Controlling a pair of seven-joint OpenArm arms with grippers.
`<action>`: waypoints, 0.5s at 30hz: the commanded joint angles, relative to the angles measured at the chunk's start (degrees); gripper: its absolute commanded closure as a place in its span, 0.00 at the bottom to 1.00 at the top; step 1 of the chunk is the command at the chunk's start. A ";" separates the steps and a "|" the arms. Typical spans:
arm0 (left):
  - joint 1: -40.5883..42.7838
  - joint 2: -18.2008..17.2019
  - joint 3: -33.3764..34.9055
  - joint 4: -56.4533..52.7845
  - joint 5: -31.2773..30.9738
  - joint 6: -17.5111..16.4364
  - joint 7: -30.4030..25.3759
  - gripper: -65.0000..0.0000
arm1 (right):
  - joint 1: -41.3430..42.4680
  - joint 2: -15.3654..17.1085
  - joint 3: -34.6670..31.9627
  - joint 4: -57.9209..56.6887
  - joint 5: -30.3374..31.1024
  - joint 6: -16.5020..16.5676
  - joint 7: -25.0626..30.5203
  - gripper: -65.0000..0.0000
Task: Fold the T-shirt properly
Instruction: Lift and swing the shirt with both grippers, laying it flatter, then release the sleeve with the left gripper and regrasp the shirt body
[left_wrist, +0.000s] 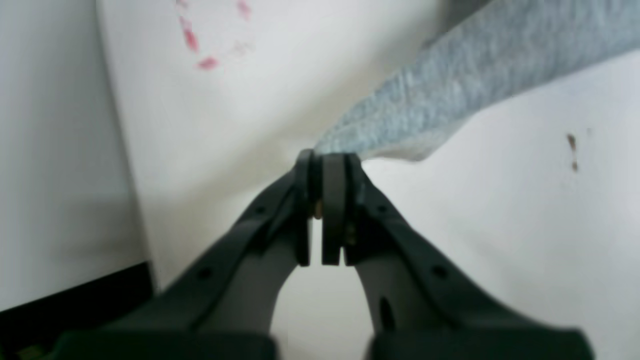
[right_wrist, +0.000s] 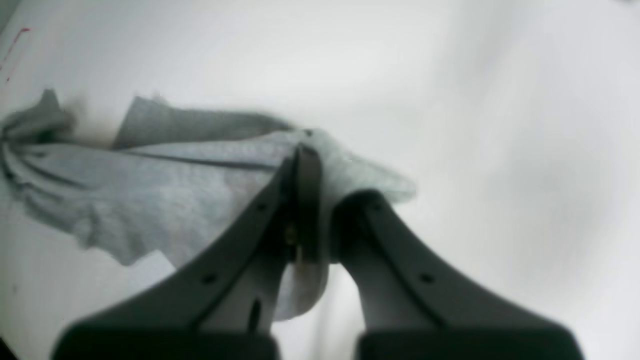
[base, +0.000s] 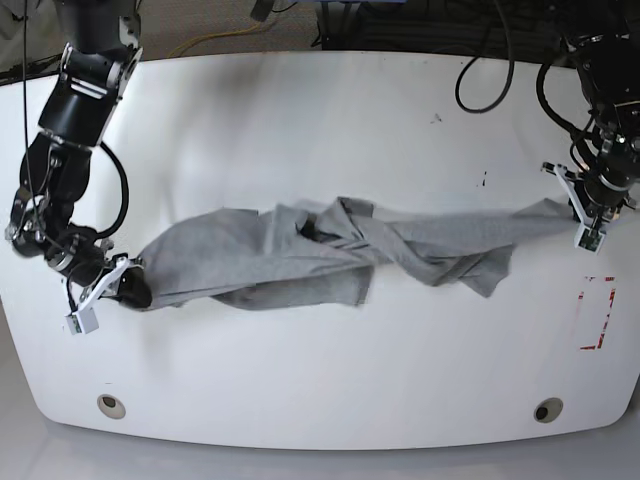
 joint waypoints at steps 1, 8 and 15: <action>2.62 -0.13 -0.53 0.87 0.45 0.42 -2.46 0.97 | -2.41 1.09 0.53 2.30 3.27 0.15 1.72 1.00; 7.63 2.24 -0.44 0.96 0.28 -2.66 -2.63 0.37 | -10.14 -0.58 0.53 6.70 4.85 -0.21 1.98 1.00; 7.98 3.82 -0.53 2.45 -0.16 -10.53 -2.46 0.26 | -12.60 -2.43 0.53 9.86 4.85 -0.38 1.90 1.00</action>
